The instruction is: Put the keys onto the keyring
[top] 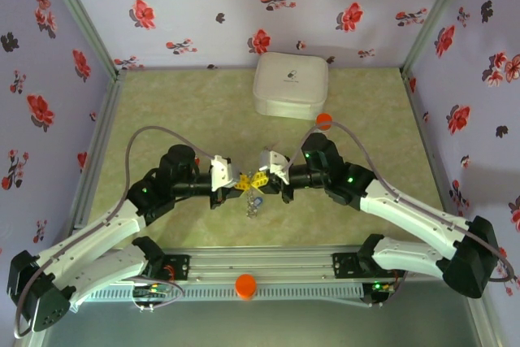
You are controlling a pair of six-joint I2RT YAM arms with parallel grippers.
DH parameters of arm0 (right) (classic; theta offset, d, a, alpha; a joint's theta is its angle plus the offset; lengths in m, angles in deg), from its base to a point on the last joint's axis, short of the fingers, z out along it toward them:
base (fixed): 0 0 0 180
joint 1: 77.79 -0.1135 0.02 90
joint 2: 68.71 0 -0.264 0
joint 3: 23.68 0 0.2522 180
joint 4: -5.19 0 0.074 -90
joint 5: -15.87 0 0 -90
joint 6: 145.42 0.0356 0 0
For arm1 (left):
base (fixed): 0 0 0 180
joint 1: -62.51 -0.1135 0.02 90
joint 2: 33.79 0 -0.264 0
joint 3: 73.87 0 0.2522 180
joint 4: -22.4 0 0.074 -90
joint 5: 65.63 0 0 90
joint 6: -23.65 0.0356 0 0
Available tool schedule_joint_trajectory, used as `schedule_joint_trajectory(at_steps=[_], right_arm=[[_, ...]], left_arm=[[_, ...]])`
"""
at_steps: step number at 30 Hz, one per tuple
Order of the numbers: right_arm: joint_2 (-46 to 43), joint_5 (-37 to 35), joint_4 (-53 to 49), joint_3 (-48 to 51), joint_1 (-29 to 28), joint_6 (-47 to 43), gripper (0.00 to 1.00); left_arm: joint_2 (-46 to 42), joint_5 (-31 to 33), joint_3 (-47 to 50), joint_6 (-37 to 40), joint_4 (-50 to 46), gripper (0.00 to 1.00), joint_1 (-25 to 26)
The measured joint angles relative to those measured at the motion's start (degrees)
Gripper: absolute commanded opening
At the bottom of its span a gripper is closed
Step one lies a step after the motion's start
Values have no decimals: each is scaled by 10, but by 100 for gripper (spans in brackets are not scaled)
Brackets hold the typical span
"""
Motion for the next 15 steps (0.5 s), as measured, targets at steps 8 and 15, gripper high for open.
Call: schedule_joint_trajectory(at_steps=[8, 15], right_arm=[[-78, -4, 56, 57, 50, 41, 31], [-100, -2, 86, 106, 39, 51, 31]], left_arm=[[-14, 30, 45, 10, 50, 0, 7], [-17, 43, 91, 10, 132, 0, 14]])
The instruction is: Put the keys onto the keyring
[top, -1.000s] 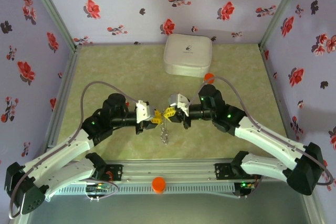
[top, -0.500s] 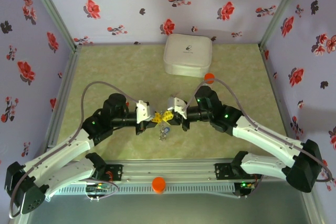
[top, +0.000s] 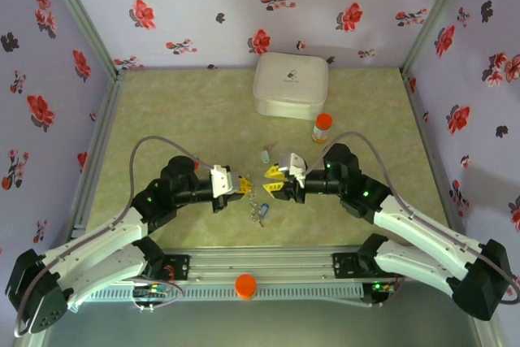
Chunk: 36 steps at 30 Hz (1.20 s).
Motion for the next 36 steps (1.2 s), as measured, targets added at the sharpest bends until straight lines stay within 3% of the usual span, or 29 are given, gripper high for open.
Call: schedule_joint_trajectory(at_steps=[15, 24, 27, 29, 32, 36], right_arm=[[22, -16, 38, 12, -26, 3, 26], [22, -17, 37, 12, -33, -3, 0], [23, -16, 34, 11, -34, -5, 0], [27, -15, 18, 6, -36, -8, 0], [37, -17, -30, -14, -37, -22, 0], [59, -35, -127, -80, -45, -64, 0]], left_arm=[[17, -20, 31, -26, 112, 0, 22], [17, -24, 32, -28, 126, 0, 23], [17, -21, 33, -28, 126, 25, 23], [15, -14, 33, -26, 126, 28, 24], [5, 3, 26, -3, 84, 26, 26], [0, 33, -19, 47, -39, 24, 28]])
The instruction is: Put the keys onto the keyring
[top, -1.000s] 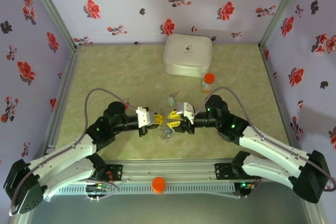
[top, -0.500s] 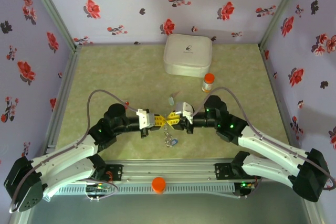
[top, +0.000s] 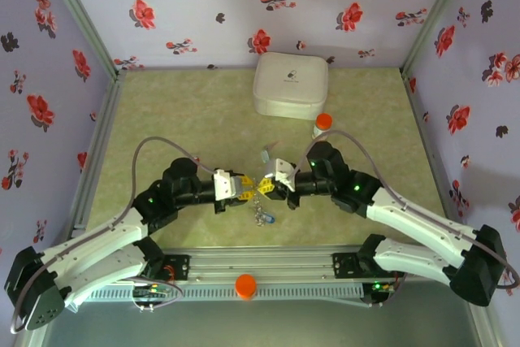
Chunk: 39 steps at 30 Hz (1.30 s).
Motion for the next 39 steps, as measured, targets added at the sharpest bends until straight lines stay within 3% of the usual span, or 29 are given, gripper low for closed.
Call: schedule_joint_trajectory(at_steps=[7, 17, 25, 27, 29, 32, 34, 39], right_arm=[[66, -49, -133, -119, -32, -71, 0], [111, -73, -211, -156, -47, -110, 0], [127, -73, -216, -165, -51, -114, 0], [126, -73, -215, -165, -51, -107, 19], [114, -63, -191, -155, -42, -85, 26], [57, -22, -103, -103, 0, -39, 30], [6, -4, -38, -49, 30, -11, 39], [-19, 26, 54, 34, 35, 33, 40]], left_arm=[[-5, 6, -27, 36, -88, 23, 2], [-5, -5, -21, 31, -56, 17, 2], [-4, -6, -11, 30, -56, 0, 2], [-5, -6, -11, 31, -57, 0, 2], [-6, -6, -10, 31, -56, 0, 2], [-18, -3, 9, 21, -33, 0, 2], [-36, 0, 41, 0, 15, 0, 3], [-67, 13, 140, -88, 186, 0, 3]])
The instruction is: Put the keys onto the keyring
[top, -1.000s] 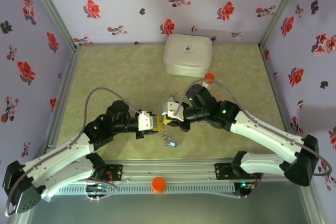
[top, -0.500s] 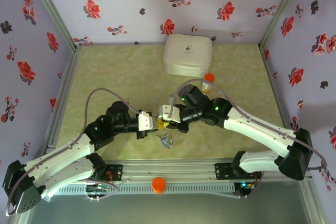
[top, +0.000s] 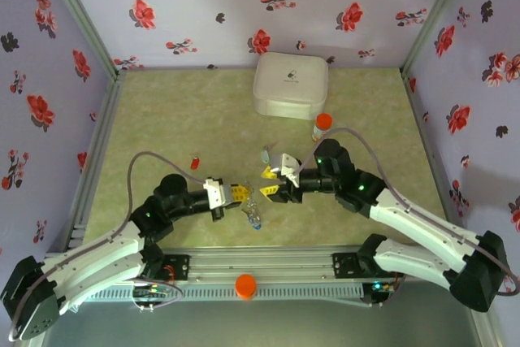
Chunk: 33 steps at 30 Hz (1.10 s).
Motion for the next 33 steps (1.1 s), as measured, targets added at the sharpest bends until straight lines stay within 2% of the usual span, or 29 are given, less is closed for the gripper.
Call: schedule_joint_trajectory(at_steps=[8, 20, 33], right_arm=[[36, 16, 64, 22, -28, 30, 36], [55, 25, 119, 22, -39, 50, 23], [40, 5, 100, 22, -42, 25, 30]], left_arm=[[-7, 6, 31, -84, 126, 0, 0], [-7, 0, 32, -118, 163, 0, 0], [-7, -5, 33, -121, 167, 0, 0]])
